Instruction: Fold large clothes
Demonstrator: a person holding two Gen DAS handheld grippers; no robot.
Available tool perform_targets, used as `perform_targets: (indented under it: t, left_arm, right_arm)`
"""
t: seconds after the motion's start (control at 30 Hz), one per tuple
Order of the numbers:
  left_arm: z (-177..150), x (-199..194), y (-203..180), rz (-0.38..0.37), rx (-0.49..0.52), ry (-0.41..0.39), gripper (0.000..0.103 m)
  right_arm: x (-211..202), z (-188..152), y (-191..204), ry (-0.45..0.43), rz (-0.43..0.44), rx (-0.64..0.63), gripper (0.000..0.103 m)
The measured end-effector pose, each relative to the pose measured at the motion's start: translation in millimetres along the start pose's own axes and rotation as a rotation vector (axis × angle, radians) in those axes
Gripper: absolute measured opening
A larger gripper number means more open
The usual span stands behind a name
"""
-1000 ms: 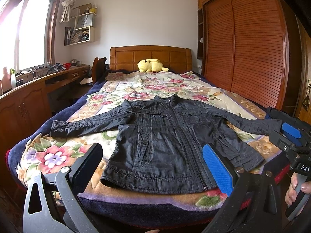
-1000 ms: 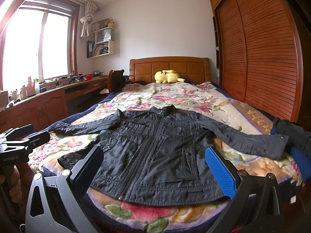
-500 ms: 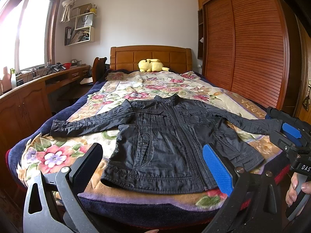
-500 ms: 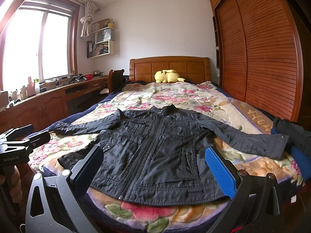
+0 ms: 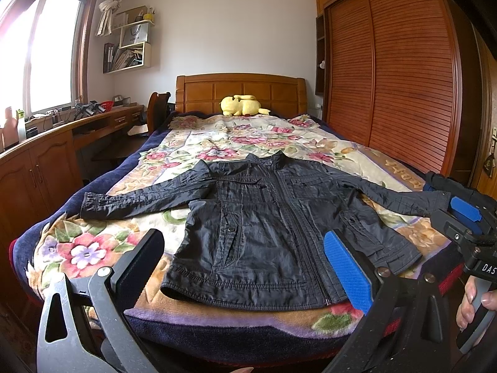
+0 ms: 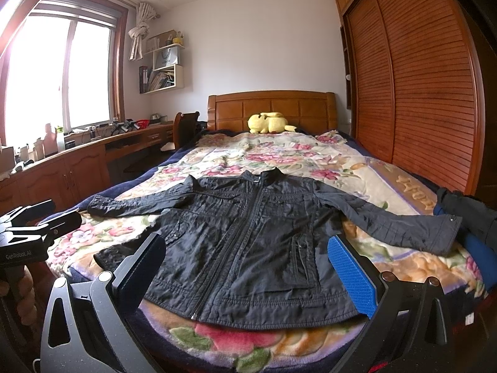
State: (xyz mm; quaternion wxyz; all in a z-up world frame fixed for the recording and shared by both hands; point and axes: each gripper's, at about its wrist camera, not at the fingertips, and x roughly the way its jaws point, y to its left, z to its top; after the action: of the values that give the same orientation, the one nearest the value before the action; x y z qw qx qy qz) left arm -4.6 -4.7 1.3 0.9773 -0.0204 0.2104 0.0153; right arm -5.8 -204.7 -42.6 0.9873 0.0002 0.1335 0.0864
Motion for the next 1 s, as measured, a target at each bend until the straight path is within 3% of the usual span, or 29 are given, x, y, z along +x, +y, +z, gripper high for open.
perform_targets:
  t: [0.57,1.0]
  left_arm:
    - [0.3,4.3,6.8,0.014,-0.009,0.014,0.103]
    - [-22.6,47.7,60.6,0.127,-0.033,0.085,0.103]
  right_arm:
    - [5.5,0.3,3.1,0.011,0.013,-0.012,0.103]
    - [58.9,4.6,17.0,0.071,0.079,-0.074,0.103]
